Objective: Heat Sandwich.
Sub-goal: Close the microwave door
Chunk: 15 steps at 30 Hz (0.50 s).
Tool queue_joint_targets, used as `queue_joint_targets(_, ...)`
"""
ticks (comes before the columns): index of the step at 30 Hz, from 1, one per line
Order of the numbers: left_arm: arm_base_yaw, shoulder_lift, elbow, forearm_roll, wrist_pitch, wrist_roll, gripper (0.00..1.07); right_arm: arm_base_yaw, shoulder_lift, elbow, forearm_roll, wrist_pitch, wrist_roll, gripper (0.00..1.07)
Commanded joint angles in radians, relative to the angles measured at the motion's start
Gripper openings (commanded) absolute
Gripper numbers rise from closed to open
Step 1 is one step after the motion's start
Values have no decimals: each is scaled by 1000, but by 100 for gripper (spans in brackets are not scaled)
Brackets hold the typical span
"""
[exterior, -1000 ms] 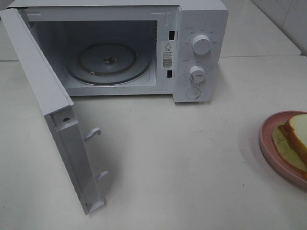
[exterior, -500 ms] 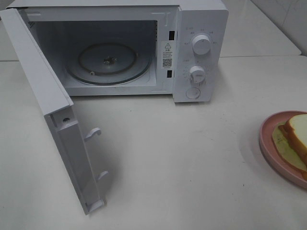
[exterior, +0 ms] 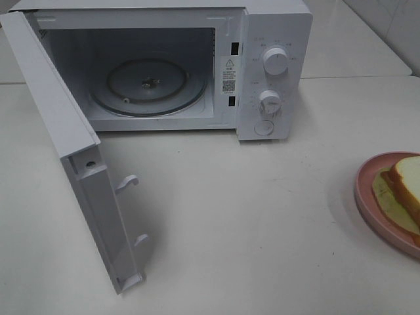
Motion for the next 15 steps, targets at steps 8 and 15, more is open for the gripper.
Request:
queue_joint_targets(8,2,-16,1,-7,-4,-2,98,-120,-155,33,12,65,-2,76)
queue_joint_targets(15,2,-16,1,-7,-4,-2,98,-163,-233,33,16,65,-7,76)
